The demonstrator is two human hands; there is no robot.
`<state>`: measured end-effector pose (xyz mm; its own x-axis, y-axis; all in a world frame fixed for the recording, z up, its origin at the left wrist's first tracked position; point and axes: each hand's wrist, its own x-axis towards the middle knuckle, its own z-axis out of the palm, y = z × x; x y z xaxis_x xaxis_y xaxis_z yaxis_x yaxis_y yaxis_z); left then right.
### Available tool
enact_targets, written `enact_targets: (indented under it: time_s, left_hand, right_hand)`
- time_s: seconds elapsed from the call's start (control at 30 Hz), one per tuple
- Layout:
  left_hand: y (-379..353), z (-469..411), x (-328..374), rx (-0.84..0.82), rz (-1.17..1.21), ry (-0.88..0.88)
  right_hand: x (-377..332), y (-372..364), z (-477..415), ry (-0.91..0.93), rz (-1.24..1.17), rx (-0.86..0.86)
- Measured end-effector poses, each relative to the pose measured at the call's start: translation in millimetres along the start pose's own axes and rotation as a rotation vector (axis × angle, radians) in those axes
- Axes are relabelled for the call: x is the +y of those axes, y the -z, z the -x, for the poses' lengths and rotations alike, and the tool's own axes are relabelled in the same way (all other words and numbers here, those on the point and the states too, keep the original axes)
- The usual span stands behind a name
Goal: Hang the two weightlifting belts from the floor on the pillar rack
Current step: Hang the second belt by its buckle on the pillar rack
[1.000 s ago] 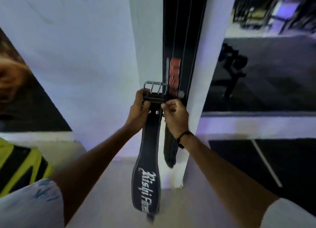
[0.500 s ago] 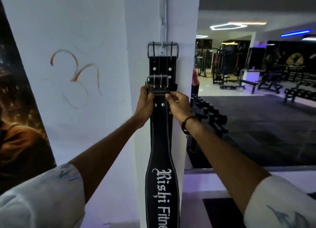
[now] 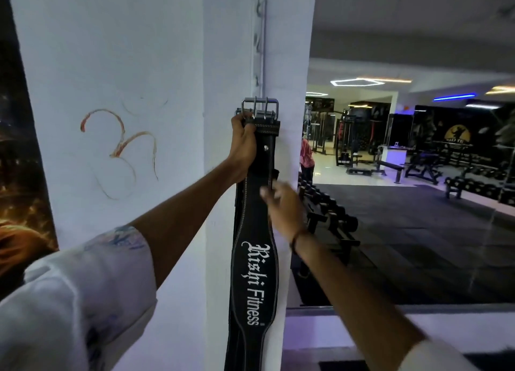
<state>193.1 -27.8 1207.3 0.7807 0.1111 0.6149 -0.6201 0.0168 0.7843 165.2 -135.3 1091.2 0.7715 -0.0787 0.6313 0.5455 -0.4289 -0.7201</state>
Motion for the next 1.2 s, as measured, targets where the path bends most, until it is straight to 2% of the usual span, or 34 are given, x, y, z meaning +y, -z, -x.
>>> enact_targets:
  time_s: [0.1, 0.17, 0.23, 0.33, 0.47, 0.57, 0.63, 0.7, 0.77, 0.83, 0.93, 1.0, 1.1, 1.2]
  left_hand:
    - [6, -8, -1, -0.005, 0.011, 0.042]
    - [8, -4, -5, -0.028, 0.005, 0.064]
    - [7, 1, -8, -0.034, -0.022, 0.057]
    - [1, 6, -11, -0.077, -0.017, 0.032]
    - [-3, 4, 4, -0.086, -0.001, 0.014]
    - [0, 2, 12, -0.060, 0.007, 0.025]
    - [6, 1, 13, -0.041, 0.021, 0.055]
    - [12, 1, 13, -0.024, 0.011, 0.068]
    - [15, 1, 12, -0.039, 0.002, 0.070]
    - [15, 1, 13, -0.053, -0.003, 0.060]
    - [15, 2, 13, -0.079, -0.008, 0.039]
    - [15, 8, 13, -0.098, -0.033, 0.022]
    - [20, 19, 10, -0.135, -0.056, -0.011]
    - [29, 24, 3, -0.150, -0.108, -0.131]
  right_hand:
    - [52, -7, 65, -0.074, 0.060, -0.194]
    - [54, 1, 58, -0.080, 0.088, -0.251]
    - [26, 13, 19, -0.044, 0.056, -0.222]
    - [-36, 35, -48, -0.037, -0.069, -0.086]
    - [-59, 50, -65, -0.047, -0.146, -0.096]
    - [-20, 28, -13, -0.059, -0.145, -0.164]
    - [23, 10, 42, -0.079, -0.054, -0.284]
    - [57, 1, 84, -0.153, -0.010, -0.412]
    - [65, 0, 89, -0.220, 0.020, -0.473]
    - [44, 5, 67, -0.212, -0.002, -0.450]
    - [-22, 24, 10, -0.165, -0.243, -0.252]
    - [-57, 37, -29, -0.123, -0.292, -0.129]
    - [-74, 41, -61, -0.138, -0.227, -0.093]
    - [-74, 36, -67, -0.160, -0.299, -0.066]
